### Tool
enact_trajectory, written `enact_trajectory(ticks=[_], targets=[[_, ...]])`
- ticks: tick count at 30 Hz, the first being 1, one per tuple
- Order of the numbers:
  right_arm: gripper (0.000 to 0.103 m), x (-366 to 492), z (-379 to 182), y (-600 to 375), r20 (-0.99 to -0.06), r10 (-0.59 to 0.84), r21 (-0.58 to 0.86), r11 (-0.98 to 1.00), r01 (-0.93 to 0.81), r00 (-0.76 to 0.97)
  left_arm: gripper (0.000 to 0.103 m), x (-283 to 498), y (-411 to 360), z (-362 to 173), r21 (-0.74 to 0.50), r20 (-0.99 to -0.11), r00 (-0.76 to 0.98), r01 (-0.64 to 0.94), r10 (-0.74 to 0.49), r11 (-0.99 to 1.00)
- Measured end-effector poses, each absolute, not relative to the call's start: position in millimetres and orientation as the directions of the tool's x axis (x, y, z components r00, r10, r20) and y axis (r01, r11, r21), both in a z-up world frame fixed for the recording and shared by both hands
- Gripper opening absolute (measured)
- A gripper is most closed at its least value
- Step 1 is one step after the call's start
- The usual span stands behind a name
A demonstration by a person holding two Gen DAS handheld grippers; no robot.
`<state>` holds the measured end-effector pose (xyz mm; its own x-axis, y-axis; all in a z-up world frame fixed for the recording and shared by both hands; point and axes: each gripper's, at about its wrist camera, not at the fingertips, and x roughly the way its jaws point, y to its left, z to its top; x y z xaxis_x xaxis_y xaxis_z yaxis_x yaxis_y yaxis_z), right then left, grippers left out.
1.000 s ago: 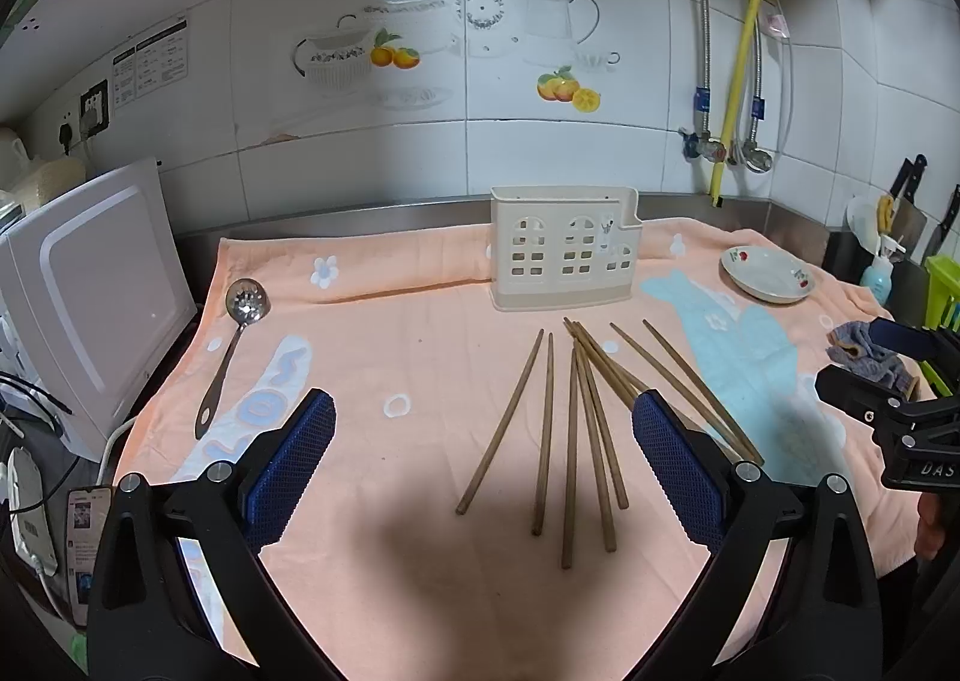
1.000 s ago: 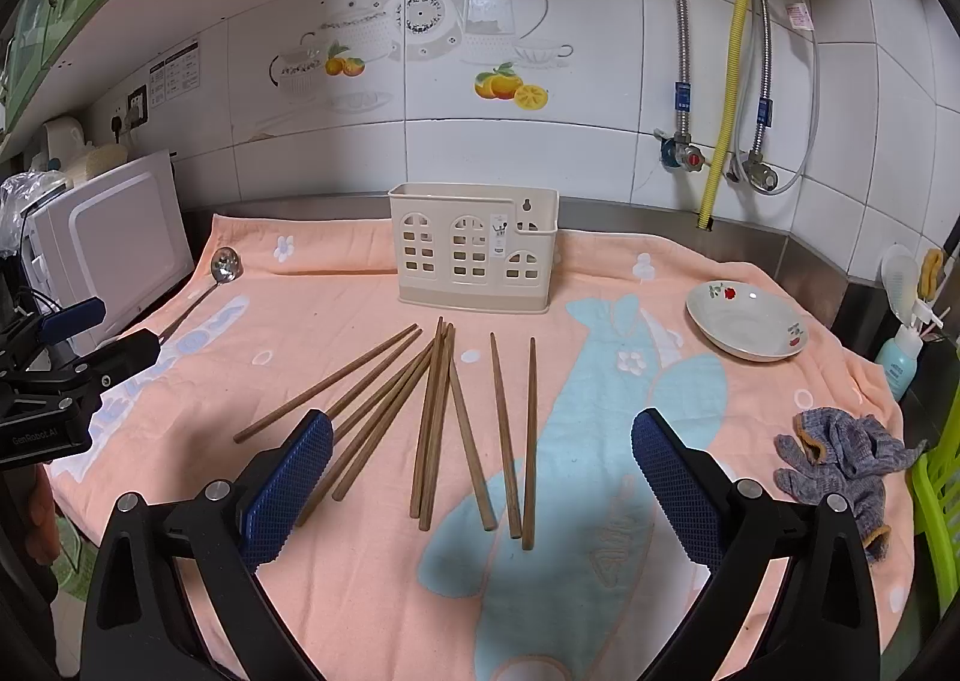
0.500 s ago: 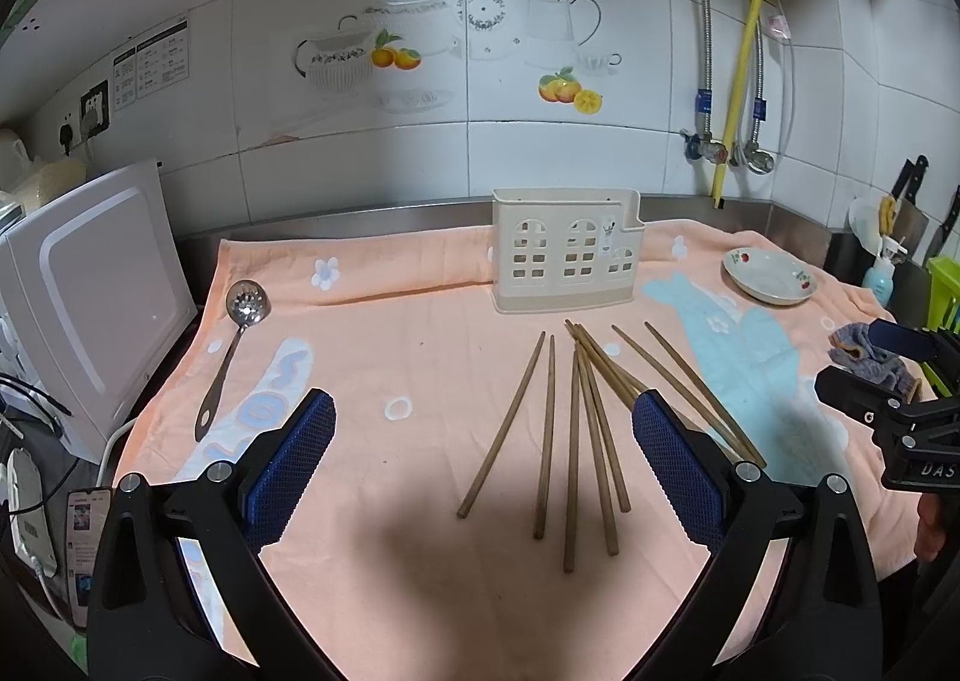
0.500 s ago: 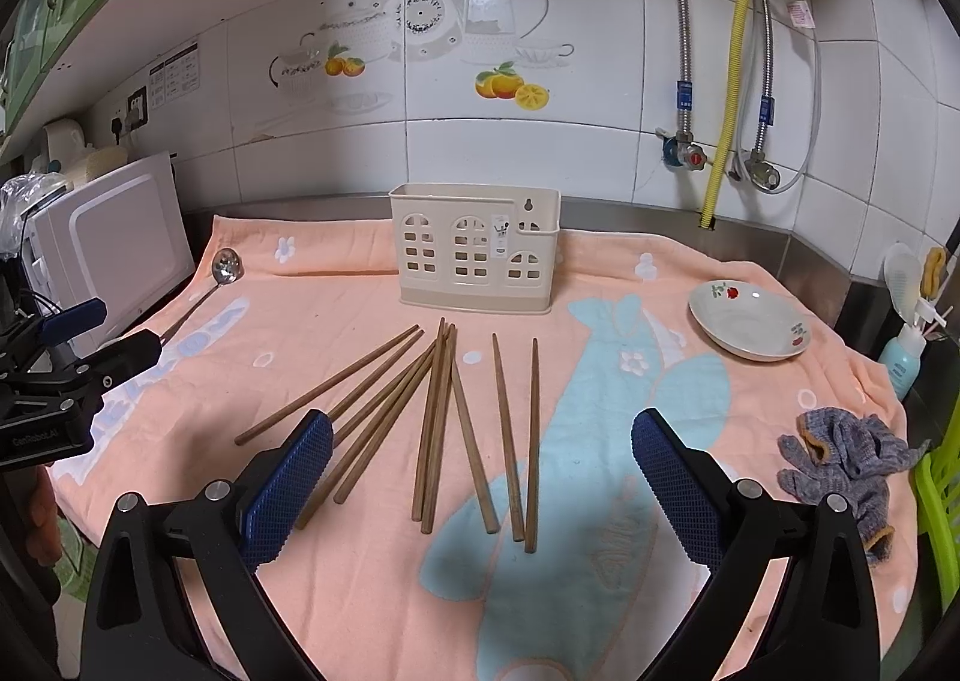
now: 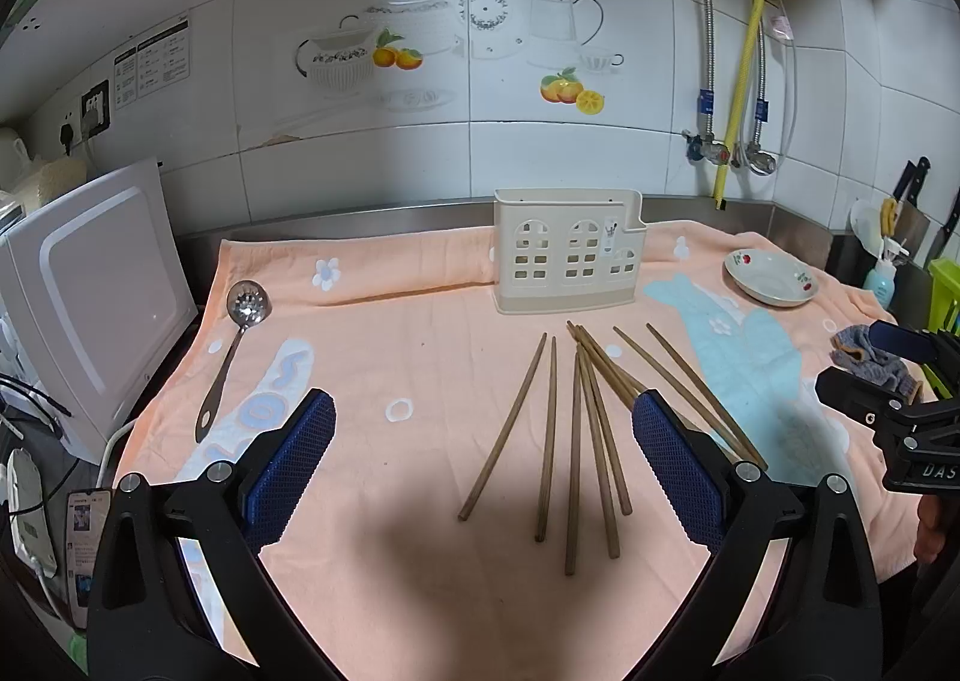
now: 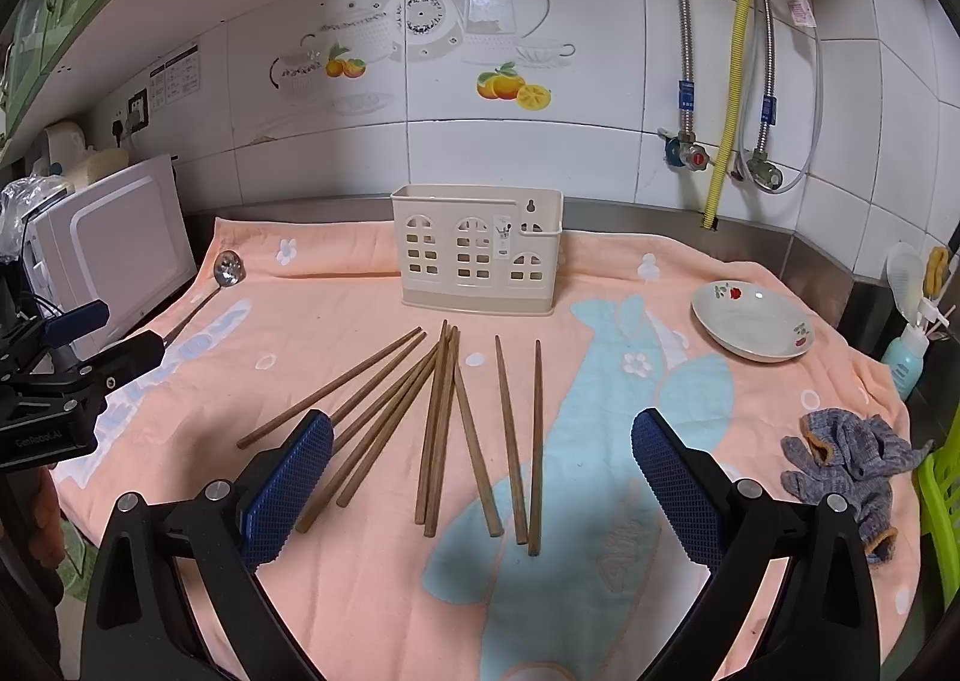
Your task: Organize utensils
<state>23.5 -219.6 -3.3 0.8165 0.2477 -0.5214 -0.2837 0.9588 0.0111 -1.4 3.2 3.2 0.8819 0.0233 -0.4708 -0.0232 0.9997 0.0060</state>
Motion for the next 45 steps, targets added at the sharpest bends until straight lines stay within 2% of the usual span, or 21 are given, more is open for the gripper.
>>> enact_trajectory(ticks=[31, 45], targets=[[0.097, 24, -7, -216, -0.52, 0.26, 0.019, 0.956, -0.293, 0.814, 0.098, 4, 8, 2, -0.004, -0.48, 0.877, -0.029, 0.024, 1.0], [0.096, 39, -20, -217, -0.557, 0.261, 0.034, 0.956, -0.293, 0.788, 0.098, 15, 14, -5, -0.019, -0.504, 0.863, -0.031, 0.017, 0.999]])
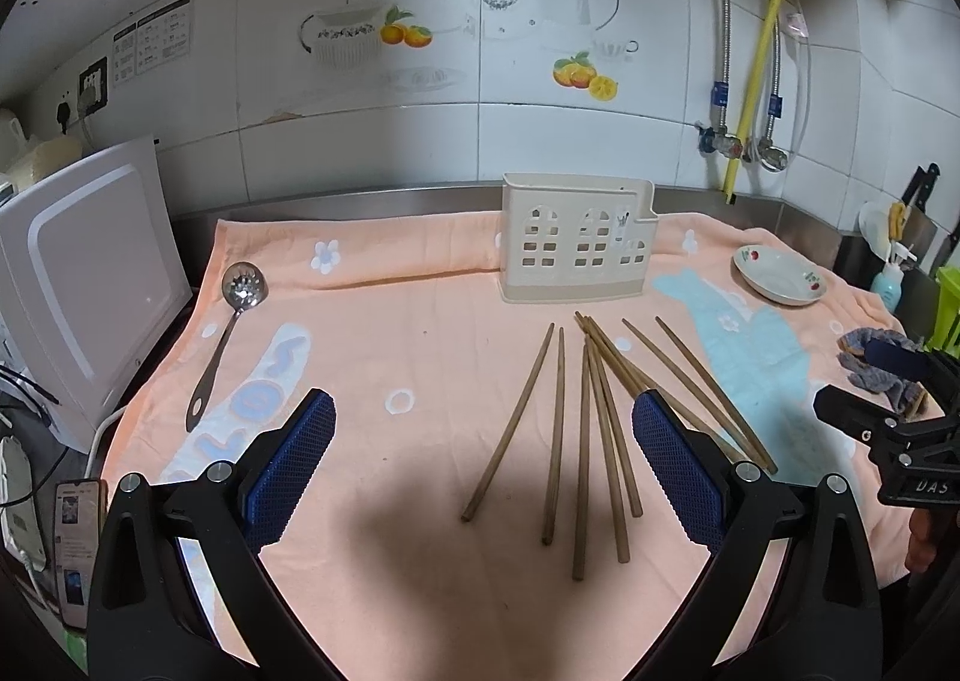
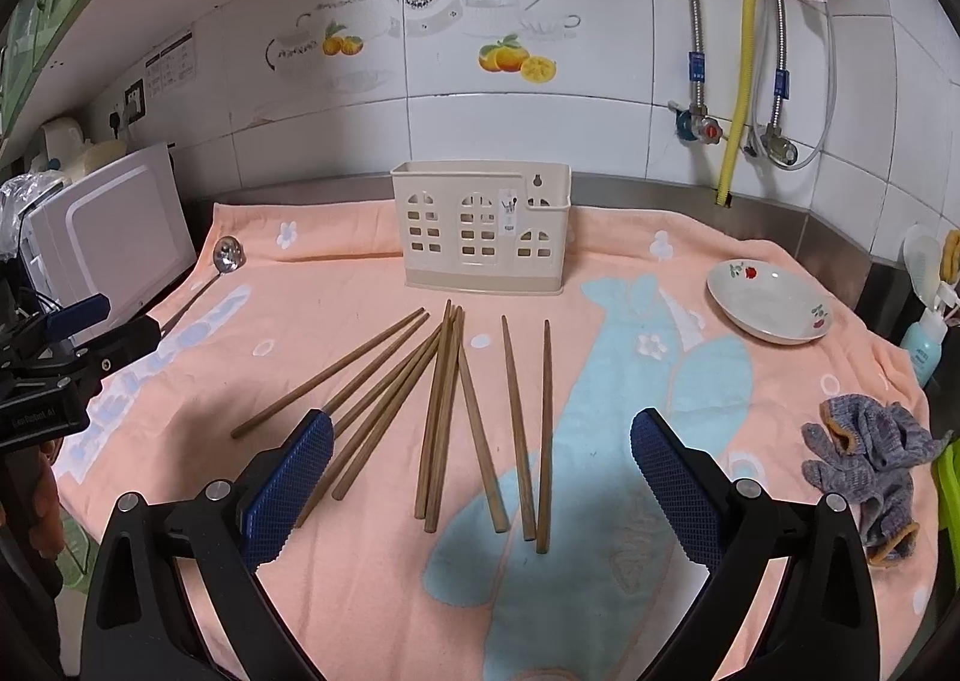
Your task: Organize utensils
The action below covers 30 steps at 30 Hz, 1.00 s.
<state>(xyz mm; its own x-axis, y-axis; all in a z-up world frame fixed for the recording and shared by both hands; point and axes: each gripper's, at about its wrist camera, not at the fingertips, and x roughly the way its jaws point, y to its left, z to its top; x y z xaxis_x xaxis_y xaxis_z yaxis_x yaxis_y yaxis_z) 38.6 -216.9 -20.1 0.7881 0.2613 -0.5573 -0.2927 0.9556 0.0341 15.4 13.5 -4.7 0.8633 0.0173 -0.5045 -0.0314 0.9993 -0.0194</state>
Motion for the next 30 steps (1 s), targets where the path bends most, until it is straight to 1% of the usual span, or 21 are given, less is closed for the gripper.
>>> enact_trajectory(ticks=[10, 26, 27, 29, 30], targets=[[0.096, 50, -30, -216, -0.591, 0.253, 0.036, 0.957, -0.288, 0.766, 0.098, 27, 18, -13, -0.023, -0.538, 0.843, -0.033, 0.016, 0.999], [0.095, 73, -56, -220, -0.652, 0.248, 0.055, 0.958, -0.281, 0.717, 0.098, 52, 23, -41, -0.023, -0.622, 0.783, -0.037, 0.015, 0.999], [0.094, 74, -58, -221, -0.655, 0.247, 0.057, 0.959, -0.279, 0.714, 0.098, 54, 24, -44, -0.022, -0.628, 0.778, -0.037, 0.015, 0.999], [0.089, 78, -61, -223, -0.664, 0.25, 0.063, 0.958, -0.28, 0.705, 0.098, 58, 24, -49, -0.02, -0.643, 0.765, -0.036, 0.015, 0.999], [0.084, 80, -64, -223, -0.67, 0.253, 0.068, 0.957, -0.281, 0.698, 0.098, 59, 24, -51, -0.021, -0.649, 0.761, -0.034, 0.013, 0.999]])
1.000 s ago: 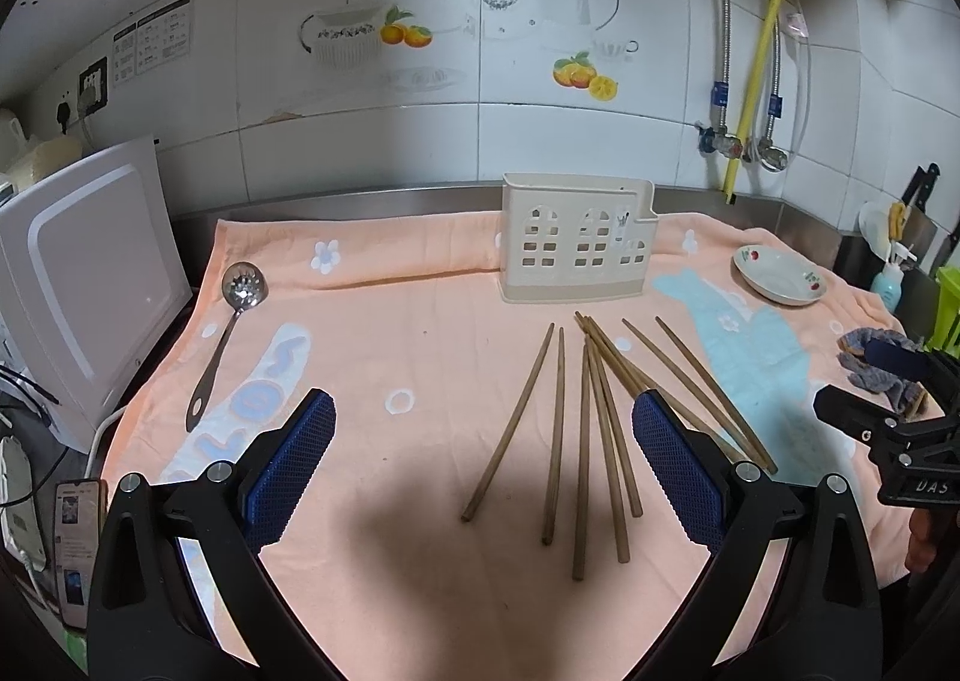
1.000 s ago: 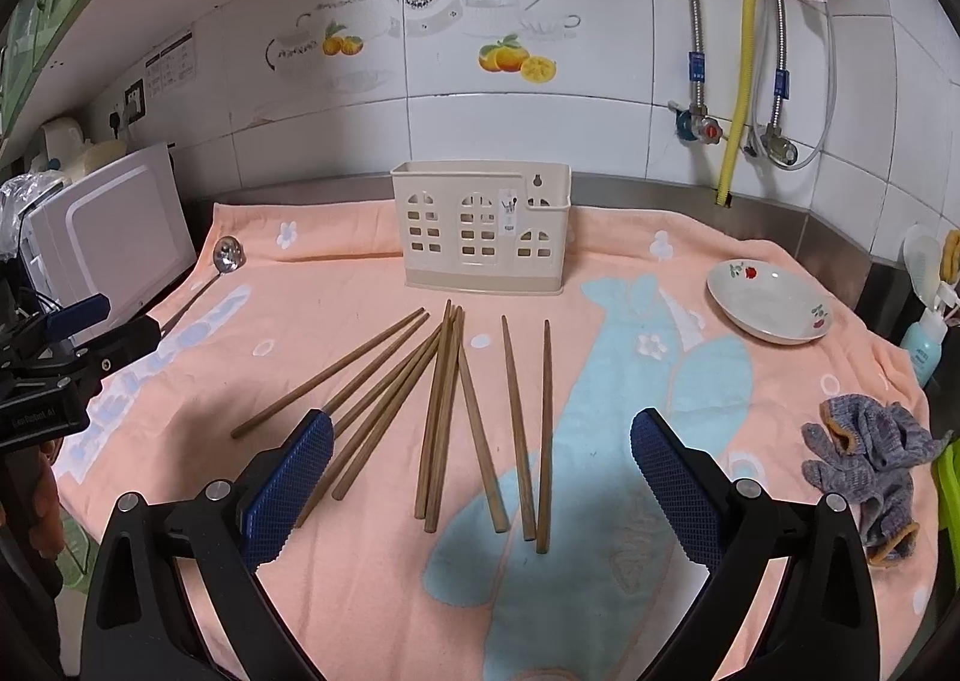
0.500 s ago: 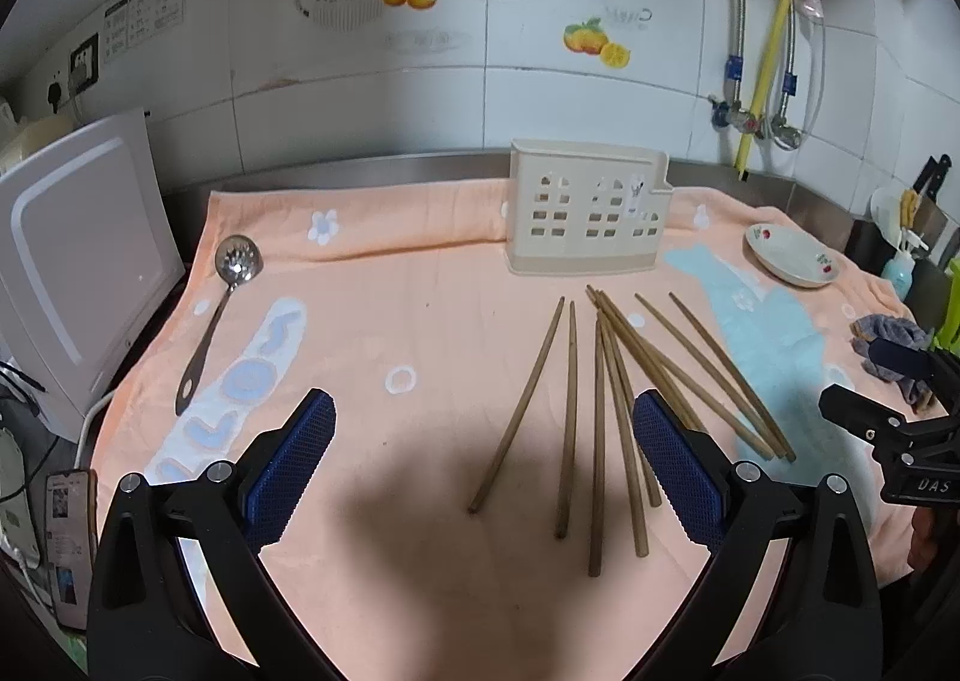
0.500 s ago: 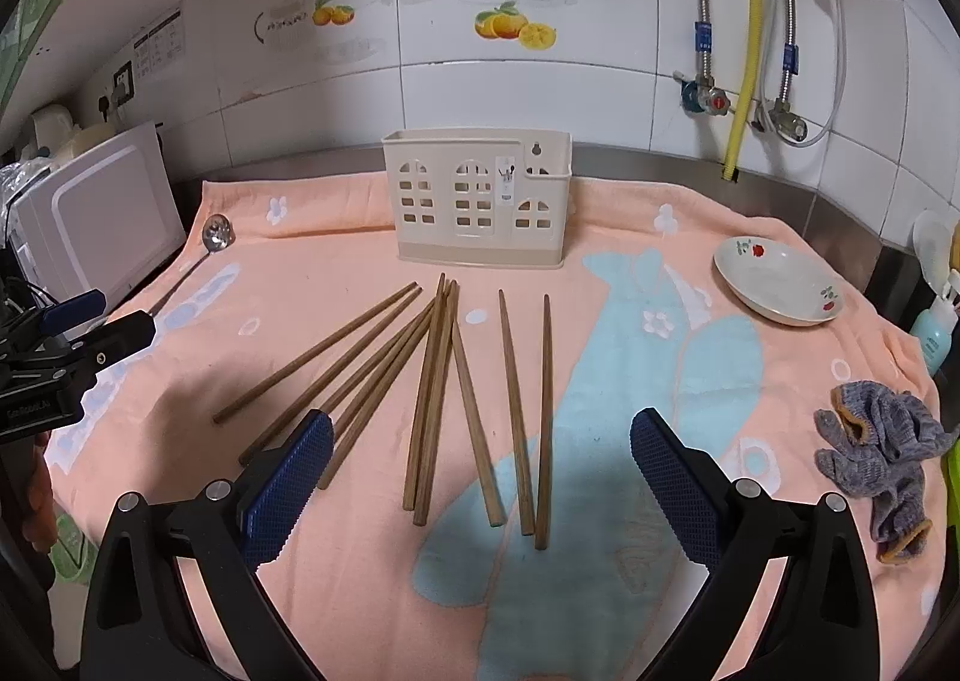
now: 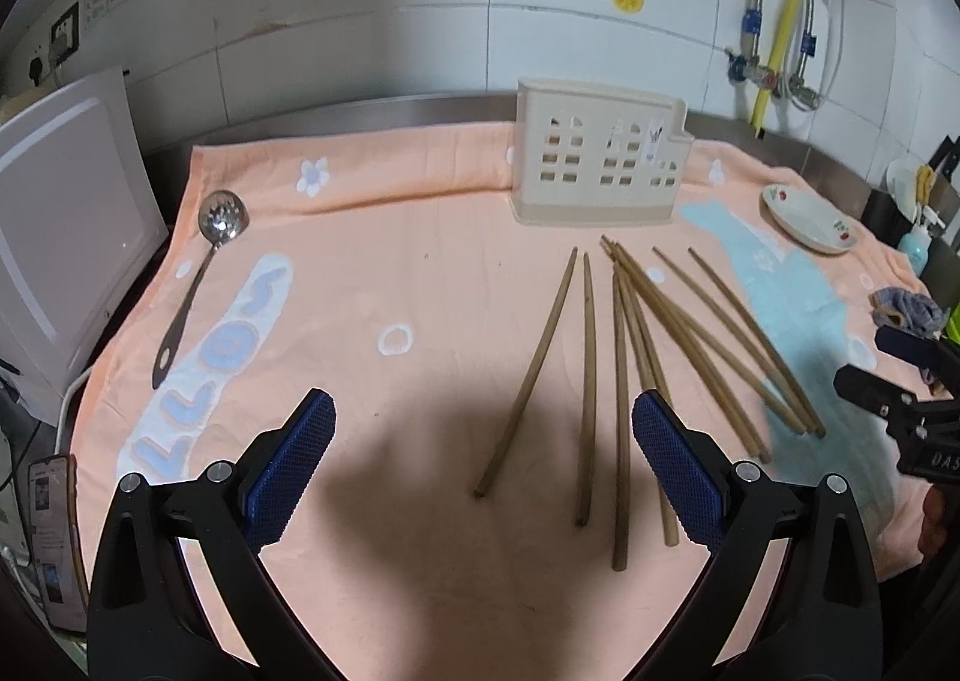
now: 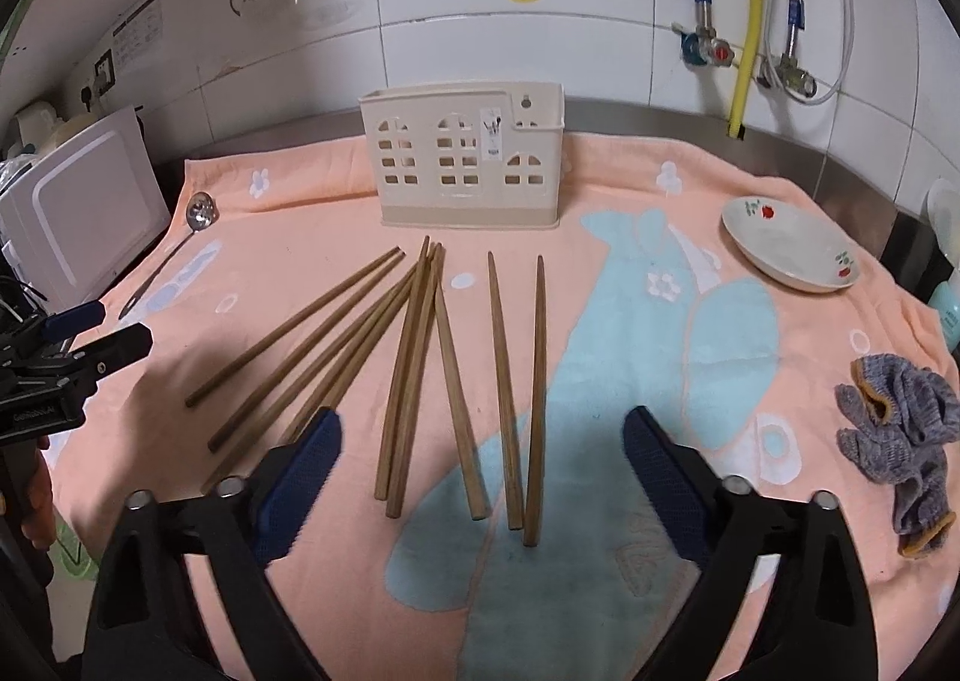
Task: Organize utensils
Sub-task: 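Lower the left tool onto one wooden chopstick and close it while the right tool grasps another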
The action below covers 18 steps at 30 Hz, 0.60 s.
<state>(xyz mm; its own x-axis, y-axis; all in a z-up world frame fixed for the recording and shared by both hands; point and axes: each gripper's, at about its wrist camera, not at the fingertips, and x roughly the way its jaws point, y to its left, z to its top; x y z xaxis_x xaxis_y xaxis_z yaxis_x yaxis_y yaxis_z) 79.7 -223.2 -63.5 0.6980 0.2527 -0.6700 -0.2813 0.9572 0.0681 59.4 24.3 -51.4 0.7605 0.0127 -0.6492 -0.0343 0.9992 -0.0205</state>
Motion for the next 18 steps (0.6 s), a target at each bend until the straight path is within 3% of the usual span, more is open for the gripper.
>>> enact_trajectory(ticks=[18], targets=[[0.059, 105, -96, -232, -0.738, 0.262, 0.114, 0.957, -0.268, 0.622, 0.096, 89, 25, -82, -0.04, -0.714, 0.7, 0.005, -0.032, 0.999]])
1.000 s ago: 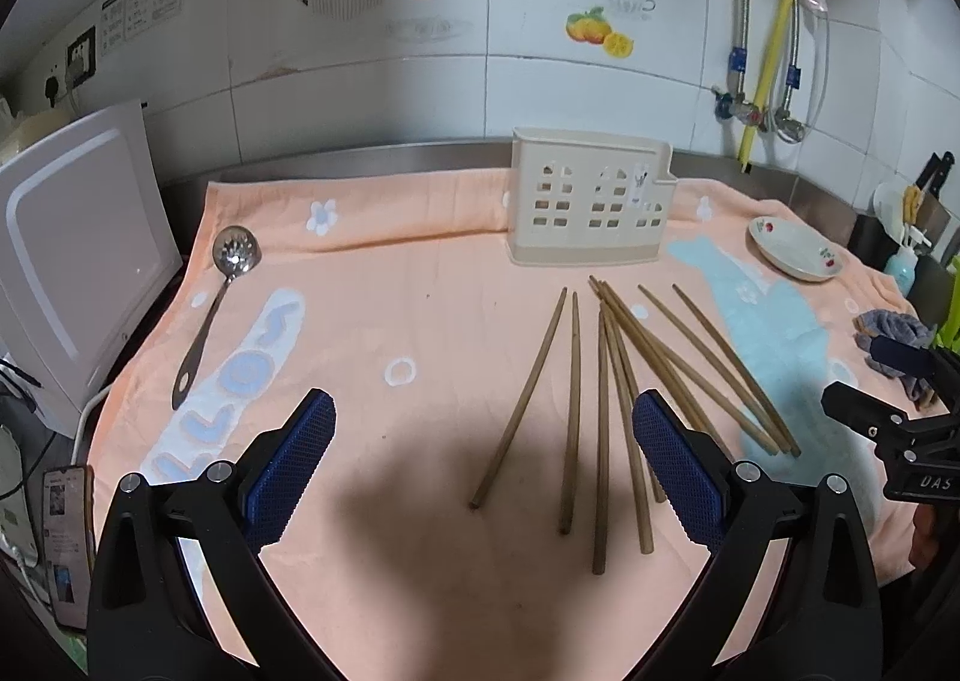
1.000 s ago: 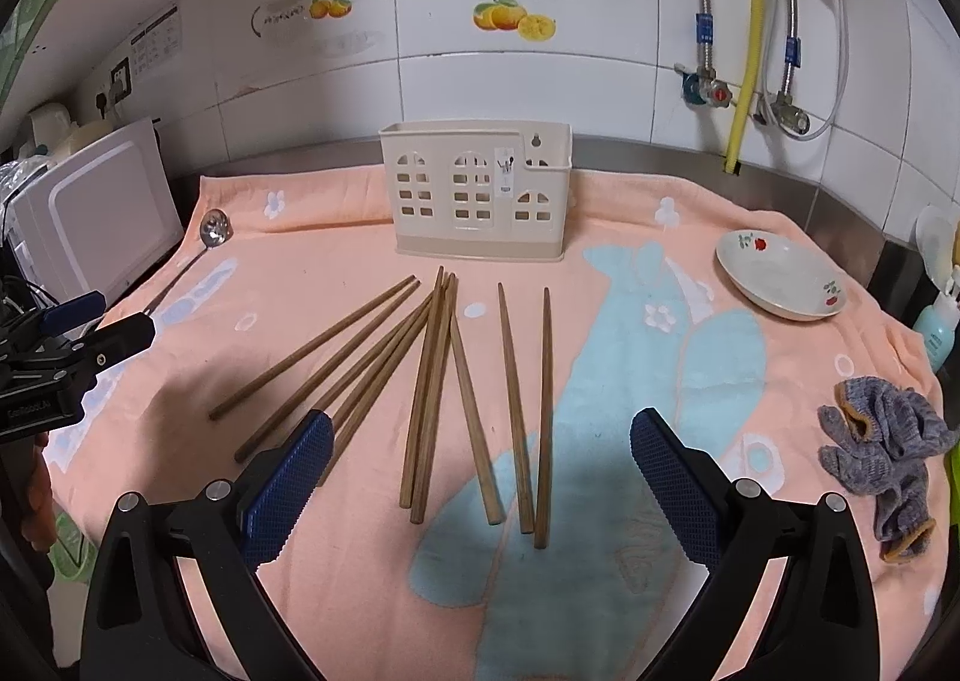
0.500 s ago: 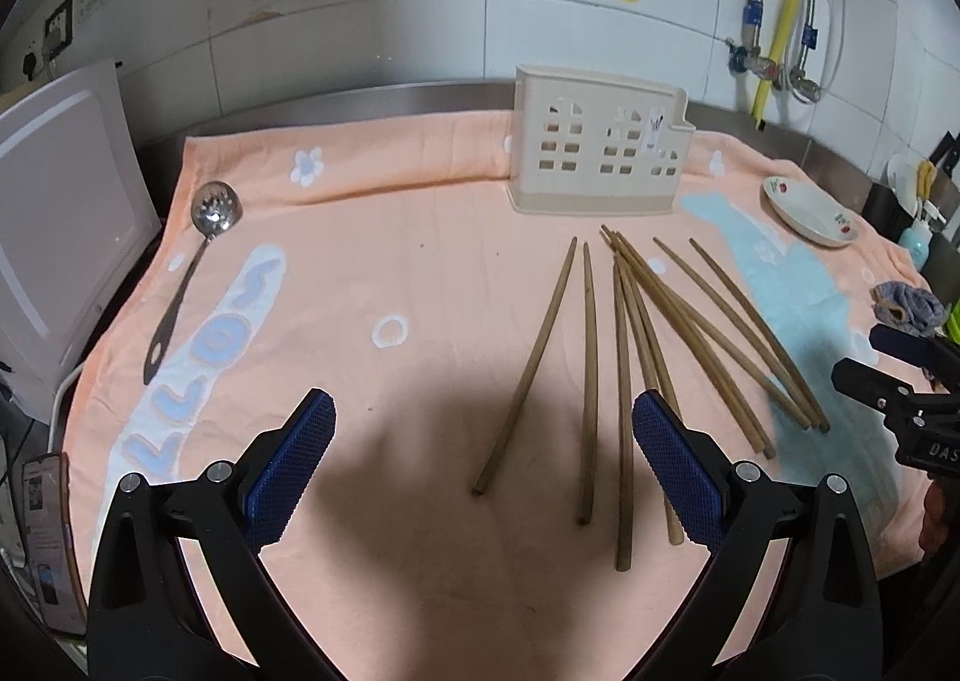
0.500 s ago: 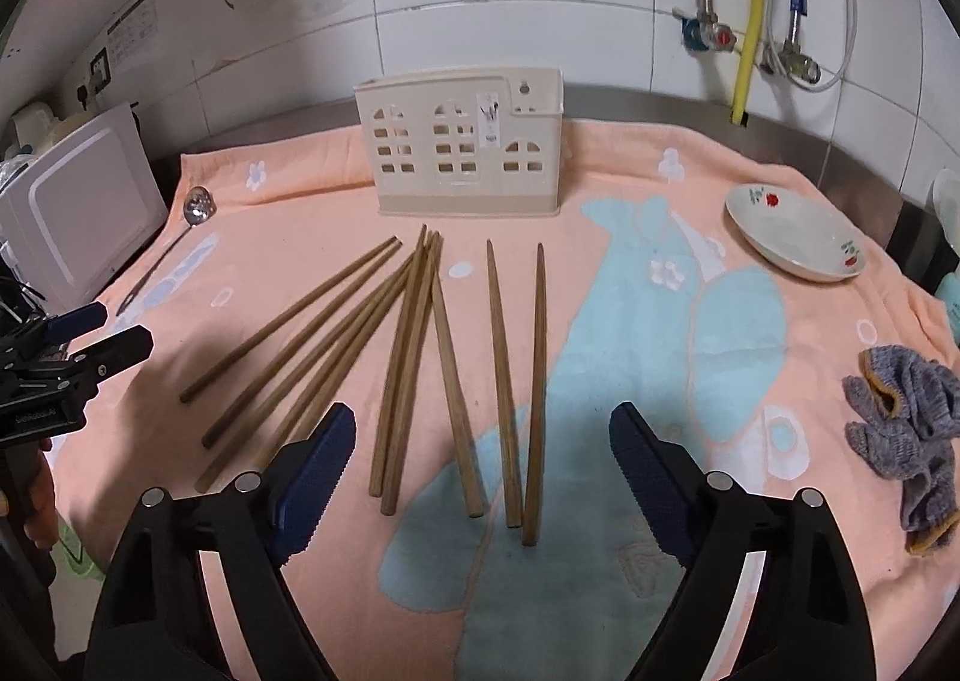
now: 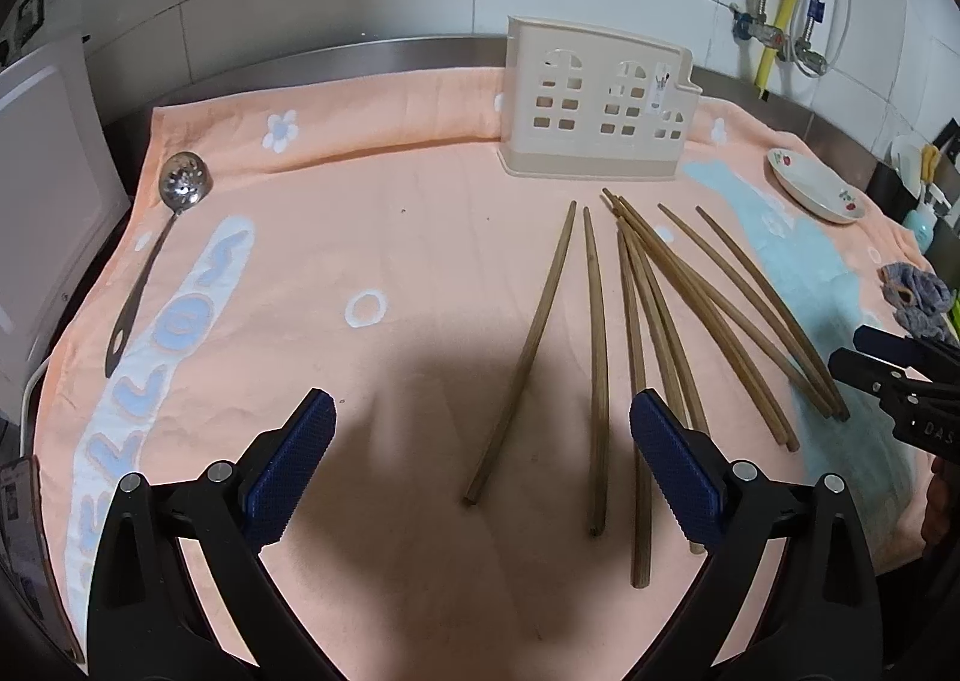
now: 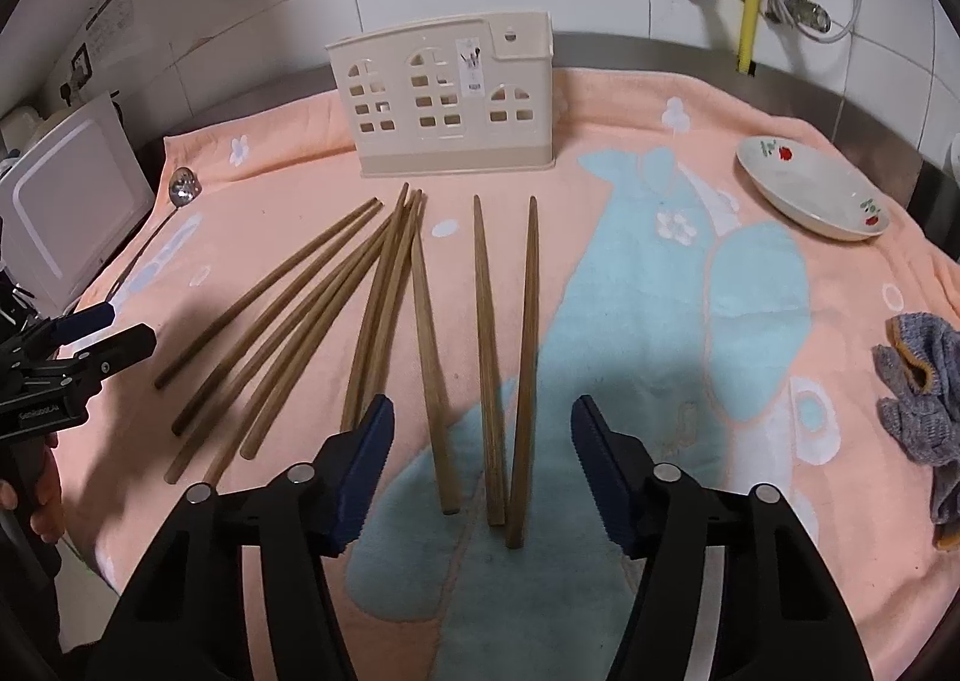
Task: Organize utensils
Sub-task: 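Lower the left tool onto one wooden chopstick and close it while the right tool grasps another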
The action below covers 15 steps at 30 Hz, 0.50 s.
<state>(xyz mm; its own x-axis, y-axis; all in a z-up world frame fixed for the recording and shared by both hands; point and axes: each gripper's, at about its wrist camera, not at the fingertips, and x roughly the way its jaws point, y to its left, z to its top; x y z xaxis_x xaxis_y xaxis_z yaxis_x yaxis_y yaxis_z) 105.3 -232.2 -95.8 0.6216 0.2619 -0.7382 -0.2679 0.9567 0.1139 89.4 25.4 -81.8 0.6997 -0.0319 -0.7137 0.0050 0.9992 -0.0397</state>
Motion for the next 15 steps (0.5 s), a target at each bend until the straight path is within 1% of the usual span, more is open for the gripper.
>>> enact_trajectory(ticks=[3, 5, 9, 15], targets=[[0.055, 109, -99, -234, -0.745, 0.263, 0.12, 0.957, -0.265, 0.613, 0.089, 95, 26, -86, -0.052, -0.725, 0.687, 0.023, -0.053, 0.998], [0.053, 112, -101, -234, -0.748, 0.264, 0.122, 0.957, -0.264, 0.609, 0.088, 98, 26, -88, -0.056, -0.731, 0.679, 0.031, -0.062, 0.998], [0.046, 116, -105, -235, -0.756, 0.267, 0.129, 0.956, -0.265, 0.598, 0.076, 105, 25, -93, -0.068, -0.743, 0.663, 0.055, -0.088, 0.996], [0.038, 121, -111, -235, -0.767, 0.271, 0.136, 0.955, -0.265, 0.582, 0.064, 112, 24, -100, -0.081, -0.757, 0.643, 0.086, -0.118, 0.993]])
